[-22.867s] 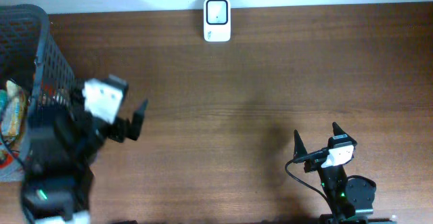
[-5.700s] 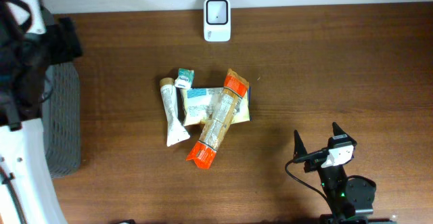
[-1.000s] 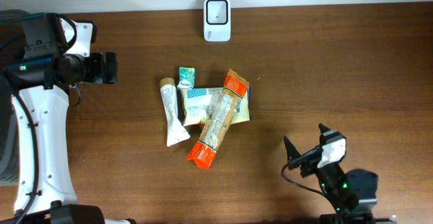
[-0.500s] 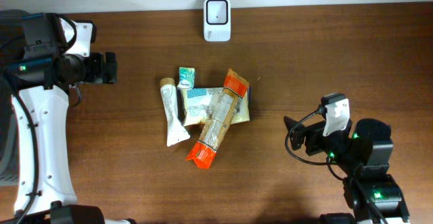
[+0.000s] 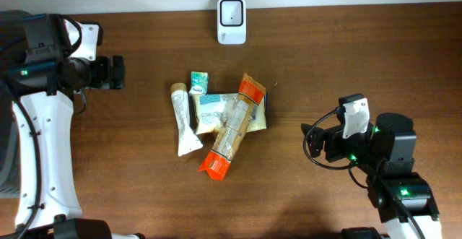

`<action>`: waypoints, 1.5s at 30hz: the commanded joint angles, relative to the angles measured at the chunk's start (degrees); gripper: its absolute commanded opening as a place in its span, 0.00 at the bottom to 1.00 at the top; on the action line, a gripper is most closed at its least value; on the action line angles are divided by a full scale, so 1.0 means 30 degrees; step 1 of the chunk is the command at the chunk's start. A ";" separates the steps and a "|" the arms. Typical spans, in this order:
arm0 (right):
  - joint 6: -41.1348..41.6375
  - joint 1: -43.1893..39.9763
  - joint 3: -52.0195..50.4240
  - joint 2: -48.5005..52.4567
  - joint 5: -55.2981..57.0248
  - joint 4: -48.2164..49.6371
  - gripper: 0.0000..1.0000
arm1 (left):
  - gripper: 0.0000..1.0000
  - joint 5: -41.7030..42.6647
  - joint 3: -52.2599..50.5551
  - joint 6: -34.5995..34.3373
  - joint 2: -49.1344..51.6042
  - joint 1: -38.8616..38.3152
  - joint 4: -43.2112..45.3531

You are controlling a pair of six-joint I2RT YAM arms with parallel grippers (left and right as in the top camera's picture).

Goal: Scan the item barcode
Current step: 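Raise the right arm and move its gripper over the item pile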

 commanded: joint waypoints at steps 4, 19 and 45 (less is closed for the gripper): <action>0.0124 0.0146 0.1268 -0.0015 -0.0401 -0.0299 0.99 | 0.99 -0.0080 0.0022 0.0248 -0.0503 0.0029 -0.0015; -0.0940 0.0146 0.3242 0.1982 -0.0539 -0.1880 0.99 | 0.99 -0.0080 0.0022 0.0248 -0.0503 0.0029 -0.0015; -0.0641 0.0801 1.1074 1.1132 -0.1355 -0.8138 0.86 | 0.99 -0.0080 0.0022 0.0248 -0.0503 0.0029 -0.0015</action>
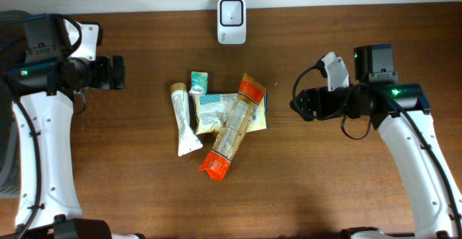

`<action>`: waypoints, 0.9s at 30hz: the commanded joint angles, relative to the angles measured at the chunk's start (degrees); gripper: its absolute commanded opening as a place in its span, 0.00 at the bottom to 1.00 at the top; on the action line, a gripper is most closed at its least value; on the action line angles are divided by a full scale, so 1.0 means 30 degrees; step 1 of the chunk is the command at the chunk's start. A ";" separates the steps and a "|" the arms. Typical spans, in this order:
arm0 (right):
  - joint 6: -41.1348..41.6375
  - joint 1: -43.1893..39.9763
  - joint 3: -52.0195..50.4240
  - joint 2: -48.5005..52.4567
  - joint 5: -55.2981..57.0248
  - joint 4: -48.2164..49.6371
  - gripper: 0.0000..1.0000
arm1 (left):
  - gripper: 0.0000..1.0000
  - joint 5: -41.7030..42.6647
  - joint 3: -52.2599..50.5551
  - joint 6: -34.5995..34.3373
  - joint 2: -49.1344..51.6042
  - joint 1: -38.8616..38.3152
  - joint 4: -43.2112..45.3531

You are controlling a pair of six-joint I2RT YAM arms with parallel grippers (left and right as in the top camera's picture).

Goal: Scan the item barcode
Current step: 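Raise the right arm and move its gripper over the item pile, then lower the right gripper and grasp the orange-capped pasta pack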

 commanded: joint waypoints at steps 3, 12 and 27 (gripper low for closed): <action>0.0007 0.0153 0.0364 -0.0401 0.0546 0.0007 0.86 | 0.99 -0.0073 0.0022 0.0248 -0.0495 0.0029 -0.0022; 0.0240 0.0153 0.3024 -0.0393 0.0430 -0.1632 0.86 | 0.99 -0.0073 0.0022 0.0248 -0.0495 0.0029 -0.0022; 0.2965 0.3038 0.3891 0.3563 0.2572 -0.1741 0.67 | 0.99 -0.0073 0.0022 0.0248 -0.0495 0.0029 -0.0022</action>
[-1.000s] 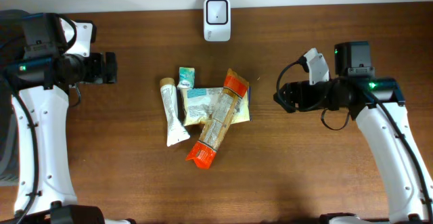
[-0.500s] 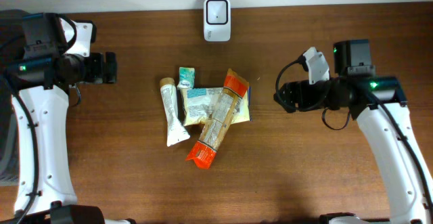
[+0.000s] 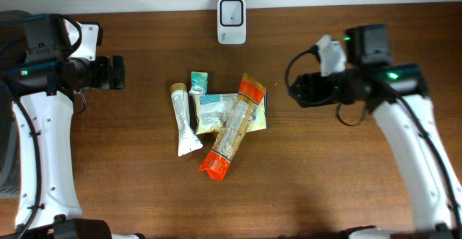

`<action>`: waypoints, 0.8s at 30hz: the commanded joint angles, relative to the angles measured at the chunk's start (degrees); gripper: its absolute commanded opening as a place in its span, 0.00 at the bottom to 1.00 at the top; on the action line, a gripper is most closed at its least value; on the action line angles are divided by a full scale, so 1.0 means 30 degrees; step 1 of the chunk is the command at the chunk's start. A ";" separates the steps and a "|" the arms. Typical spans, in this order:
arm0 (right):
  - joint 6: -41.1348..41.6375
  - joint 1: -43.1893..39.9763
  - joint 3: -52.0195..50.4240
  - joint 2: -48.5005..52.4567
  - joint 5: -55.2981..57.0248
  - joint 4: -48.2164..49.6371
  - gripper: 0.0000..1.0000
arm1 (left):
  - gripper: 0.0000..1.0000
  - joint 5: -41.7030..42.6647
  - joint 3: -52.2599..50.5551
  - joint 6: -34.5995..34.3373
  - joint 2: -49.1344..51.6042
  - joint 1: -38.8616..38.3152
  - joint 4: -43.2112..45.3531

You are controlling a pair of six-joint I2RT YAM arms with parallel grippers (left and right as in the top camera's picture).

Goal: Scan the item barcode
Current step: 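Lower the right gripper and grasp the orange-capped pasta pack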

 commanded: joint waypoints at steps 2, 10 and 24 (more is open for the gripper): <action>0.1647 0.1756 -0.0255 0.2892 0.0634 0.0976 0.66 | 0.99 -0.0080 0.0022 0.0248 -0.0495 0.0029 -0.0007; 0.3592 0.4102 -0.0255 0.6054 -0.0568 0.2237 0.63 | 0.99 -0.0080 0.0022 0.0248 -0.0495 0.0029 -0.0007; 1.1876 0.9661 -0.0255 0.8204 0.7227 0.3504 0.90 | 0.99 -0.0080 0.0022 0.0248 -0.0495 0.0015 -0.0015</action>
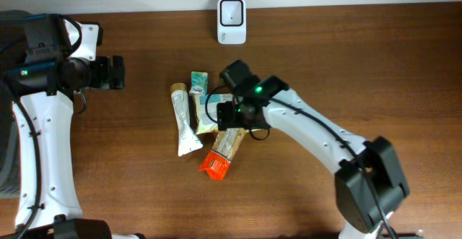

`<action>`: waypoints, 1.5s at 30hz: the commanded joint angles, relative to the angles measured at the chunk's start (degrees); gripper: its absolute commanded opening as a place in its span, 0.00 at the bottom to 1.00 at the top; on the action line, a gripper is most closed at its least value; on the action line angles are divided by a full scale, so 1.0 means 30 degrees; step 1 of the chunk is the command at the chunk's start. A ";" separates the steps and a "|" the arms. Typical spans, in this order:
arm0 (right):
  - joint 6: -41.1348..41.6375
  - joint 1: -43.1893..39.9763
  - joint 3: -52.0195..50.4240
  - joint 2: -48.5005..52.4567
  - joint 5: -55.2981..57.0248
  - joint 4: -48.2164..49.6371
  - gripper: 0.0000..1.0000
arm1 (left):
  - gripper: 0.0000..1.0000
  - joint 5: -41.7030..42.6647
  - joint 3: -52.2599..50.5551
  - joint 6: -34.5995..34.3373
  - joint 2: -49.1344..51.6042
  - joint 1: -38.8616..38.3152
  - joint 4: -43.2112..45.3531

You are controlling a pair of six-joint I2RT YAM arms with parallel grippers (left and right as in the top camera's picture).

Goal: Scan the item barcode
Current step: 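Lower the right gripper and grasp the orange-capped pasta pack, then lift the pasta pack with the right gripper and reorient it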

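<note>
A pile of items lies mid-table: a white tube [184,120], a small green-and-white sachet [198,81], a white-and-teal packet [208,109], and a long clear snack packet with orange ends [219,158]. The white barcode scanner [232,11] stands at the table's back edge. My right arm reaches in from the lower right. My right gripper [229,118] is down on the middle of the long snack packet and hides its upper half. Its jaws cannot be made out from above. My left gripper [115,73] hangs at the far left, well away from the pile.
The brown wooden table [375,58] carries only the pile and the scanner. The right arm's forearm [317,134] crosses the table diagonally from the pile to the lower right. The left arm's white link [43,152] runs along the left edge.
My right gripper was in the air at the right of the pile, about level with its top. Now it is down over the long snack packet. The pile and the left arm are unchanged.
My right gripper began low at the right side of the table, far from the pile. It then stood higher up and closer to the pile, then a little closer again. Now it rests on the snack packet. The left arm stayed put throughout.
</note>
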 commanded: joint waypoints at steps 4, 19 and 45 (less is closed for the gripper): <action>0.1231 0.0364 -0.0044 0.1639 0.1246 -0.0131 0.82 | 0.99 -0.0073 0.0022 0.0248 -0.0495 0.0029 -0.0022; 0.1195 0.0342 -0.0044 0.1734 0.1260 0.0146 0.24 | 0.99 -0.0073 0.0022 0.0248 -0.0495 0.0029 -0.0022; 0.0284 -0.4269 0.3461 0.0372 0.8524 -0.6659 0.08 | 0.99 -0.0073 0.0022 0.0248 -0.0495 0.0015 -0.0022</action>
